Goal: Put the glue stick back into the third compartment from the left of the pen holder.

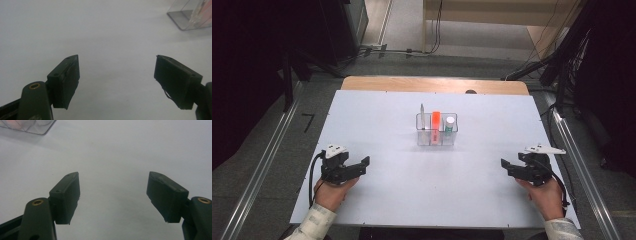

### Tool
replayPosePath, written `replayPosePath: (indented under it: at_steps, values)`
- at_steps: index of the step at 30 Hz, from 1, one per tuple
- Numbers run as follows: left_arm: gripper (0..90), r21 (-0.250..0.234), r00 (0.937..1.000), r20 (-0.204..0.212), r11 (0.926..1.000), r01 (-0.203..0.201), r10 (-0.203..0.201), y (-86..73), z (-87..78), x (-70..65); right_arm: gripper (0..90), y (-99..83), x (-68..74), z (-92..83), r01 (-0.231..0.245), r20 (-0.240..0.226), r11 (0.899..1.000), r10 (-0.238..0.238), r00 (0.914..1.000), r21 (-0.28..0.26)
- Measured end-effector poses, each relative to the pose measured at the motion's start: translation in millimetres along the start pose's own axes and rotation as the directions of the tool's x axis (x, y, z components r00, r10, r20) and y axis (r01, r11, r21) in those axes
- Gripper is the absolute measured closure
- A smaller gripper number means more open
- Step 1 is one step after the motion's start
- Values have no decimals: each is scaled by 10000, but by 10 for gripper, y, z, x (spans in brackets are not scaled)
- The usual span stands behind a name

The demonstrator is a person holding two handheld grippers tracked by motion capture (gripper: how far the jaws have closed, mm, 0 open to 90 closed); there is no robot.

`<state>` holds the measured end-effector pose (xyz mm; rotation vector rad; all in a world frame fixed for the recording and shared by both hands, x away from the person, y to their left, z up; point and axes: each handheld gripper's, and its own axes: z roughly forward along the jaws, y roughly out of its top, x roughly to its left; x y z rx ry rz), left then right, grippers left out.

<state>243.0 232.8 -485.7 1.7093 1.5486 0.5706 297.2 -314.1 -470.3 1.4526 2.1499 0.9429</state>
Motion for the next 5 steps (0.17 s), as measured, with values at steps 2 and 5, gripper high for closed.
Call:
replayPosePath:
  at_steps: [2, 5]
  values:
    - [209, -160, 9998, -97, 9997, 193, -195, -4, -37, 51, 252, -14, -19, -12, -41, 95, 10000, 41, 9999, -25]
    - [207, -313, 9993, -188, 9990, 304, -310, -9, -62, 95, 249, -34, -48, -18, -62, 199, 10000, 62, 9998, 14]
